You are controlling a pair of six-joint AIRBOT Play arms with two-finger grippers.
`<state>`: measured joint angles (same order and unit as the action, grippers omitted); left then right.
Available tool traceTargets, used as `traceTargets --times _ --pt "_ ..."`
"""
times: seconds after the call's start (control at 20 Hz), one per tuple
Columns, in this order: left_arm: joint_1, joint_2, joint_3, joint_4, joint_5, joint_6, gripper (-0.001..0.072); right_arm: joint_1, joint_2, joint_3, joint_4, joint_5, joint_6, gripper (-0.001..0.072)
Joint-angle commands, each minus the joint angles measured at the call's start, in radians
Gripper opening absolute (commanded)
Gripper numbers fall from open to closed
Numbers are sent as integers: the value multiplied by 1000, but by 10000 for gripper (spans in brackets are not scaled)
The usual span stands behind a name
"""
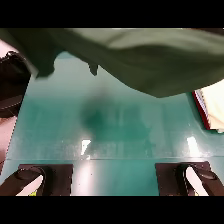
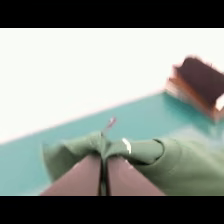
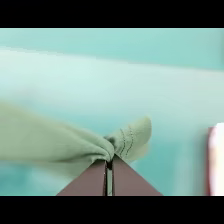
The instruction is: Fold the shirts.
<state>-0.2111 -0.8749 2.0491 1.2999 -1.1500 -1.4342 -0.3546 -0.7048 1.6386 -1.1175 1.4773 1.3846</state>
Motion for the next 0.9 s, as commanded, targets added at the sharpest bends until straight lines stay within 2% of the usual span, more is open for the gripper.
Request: traceTargets --times 0.0,0.2,0.35,0.5,0.6,0.7,0.85 --pt "0 66 -2 10 -90 3 24 -151 -37 170 2 99 3 11" --pt "0 -5 -211 6 -293 3 25 -142 -191 232 79 138 37 11" --pt "0 -73 -508 -40 -328 7 25 -59 -320 128 67 183 49 11" --pt "0 -154 -840 -58 -152 57 26 80 -453 -51 -19 163 53 11" --pt "0 -246 -949 -4 8 55 26 160 -565 -130 -125 110 56 11" --pt "32 -367 -930 -2 93 52 26 196 -666 -140 -132 36 59 11" --pt "120 -494 -799 -62 126 36 27 210 -779 -65 -130 -50 75 16"
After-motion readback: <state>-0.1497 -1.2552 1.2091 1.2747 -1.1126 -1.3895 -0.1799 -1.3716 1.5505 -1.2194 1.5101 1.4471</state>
